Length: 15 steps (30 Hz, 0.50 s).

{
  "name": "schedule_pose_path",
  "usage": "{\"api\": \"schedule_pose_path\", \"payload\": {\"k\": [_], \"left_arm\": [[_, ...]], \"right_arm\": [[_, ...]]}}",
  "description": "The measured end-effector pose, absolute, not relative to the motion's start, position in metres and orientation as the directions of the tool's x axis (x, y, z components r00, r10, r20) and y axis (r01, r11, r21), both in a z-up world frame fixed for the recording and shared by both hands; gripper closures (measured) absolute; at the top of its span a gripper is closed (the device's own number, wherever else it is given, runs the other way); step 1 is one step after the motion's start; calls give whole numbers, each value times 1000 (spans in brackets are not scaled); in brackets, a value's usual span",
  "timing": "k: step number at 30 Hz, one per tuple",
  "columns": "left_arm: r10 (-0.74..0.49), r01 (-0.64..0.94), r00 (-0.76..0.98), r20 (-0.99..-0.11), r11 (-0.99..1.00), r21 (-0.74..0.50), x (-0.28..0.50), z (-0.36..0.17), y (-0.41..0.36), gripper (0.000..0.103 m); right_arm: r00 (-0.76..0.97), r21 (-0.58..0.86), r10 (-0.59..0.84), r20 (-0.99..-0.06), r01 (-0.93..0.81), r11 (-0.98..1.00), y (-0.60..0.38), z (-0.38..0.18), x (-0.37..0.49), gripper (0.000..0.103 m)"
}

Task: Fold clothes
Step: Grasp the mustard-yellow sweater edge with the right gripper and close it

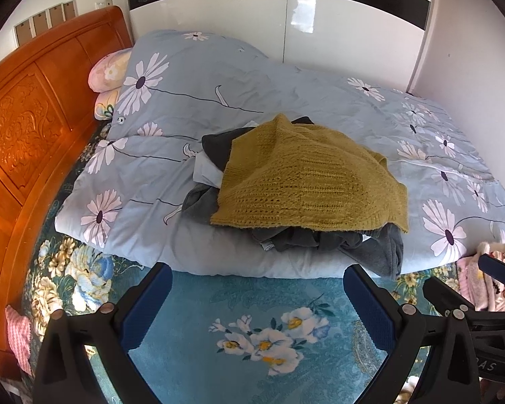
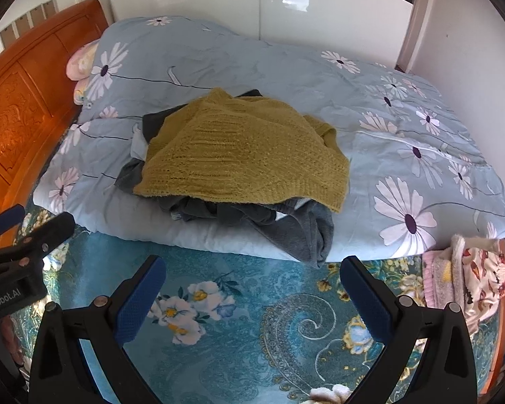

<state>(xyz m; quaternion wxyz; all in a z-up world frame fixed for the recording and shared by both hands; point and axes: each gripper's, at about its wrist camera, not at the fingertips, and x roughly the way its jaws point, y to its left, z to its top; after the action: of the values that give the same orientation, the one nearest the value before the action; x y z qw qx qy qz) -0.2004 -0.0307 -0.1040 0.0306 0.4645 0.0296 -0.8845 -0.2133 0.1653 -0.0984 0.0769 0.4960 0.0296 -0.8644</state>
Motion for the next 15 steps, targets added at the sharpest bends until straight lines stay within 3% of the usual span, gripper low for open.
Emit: {"api": "schedule_pose_path", "payload": {"k": [4,8,15], "left_arm": [[-30,88,-574,-818,-996,-26,-190,-103,-36,0],[-33,95,-582,-812,-995,-28,-179,-102,-42,0],[-50,110,-557,-829,-994,-13,-146,-115,-68,0]], "right_arm": [[-518,262,-289,-805,127,-957,189,-108,-223,0],[-477,495,-423,-770,-28,-869,228,-149,-247,0],[-437,648,-529,-727,-184,-739,253,-227,-281,0]]}}
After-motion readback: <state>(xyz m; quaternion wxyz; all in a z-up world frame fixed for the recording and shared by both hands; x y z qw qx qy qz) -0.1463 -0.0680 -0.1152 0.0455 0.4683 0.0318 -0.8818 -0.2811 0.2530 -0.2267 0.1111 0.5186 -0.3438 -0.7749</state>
